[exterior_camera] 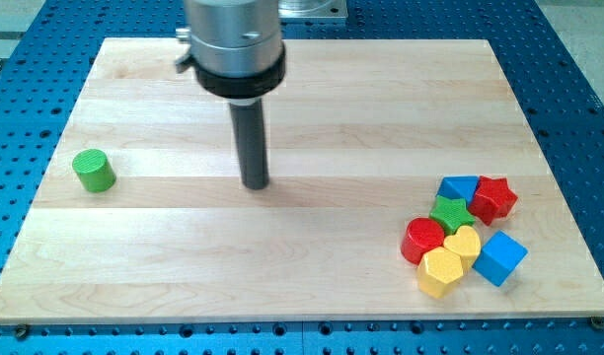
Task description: Place the arm at the center right side of the board
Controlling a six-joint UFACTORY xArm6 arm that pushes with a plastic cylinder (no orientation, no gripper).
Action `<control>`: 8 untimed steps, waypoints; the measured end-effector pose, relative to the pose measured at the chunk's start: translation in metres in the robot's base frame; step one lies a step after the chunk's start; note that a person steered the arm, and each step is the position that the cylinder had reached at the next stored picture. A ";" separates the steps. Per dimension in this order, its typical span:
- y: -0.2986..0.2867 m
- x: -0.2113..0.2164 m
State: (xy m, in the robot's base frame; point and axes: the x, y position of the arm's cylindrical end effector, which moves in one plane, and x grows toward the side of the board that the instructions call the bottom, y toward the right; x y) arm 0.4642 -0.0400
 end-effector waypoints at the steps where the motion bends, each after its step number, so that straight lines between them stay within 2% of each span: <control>1: 0.028 -0.001; 8: 0.221 -0.012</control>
State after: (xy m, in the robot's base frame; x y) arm 0.4527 0.1809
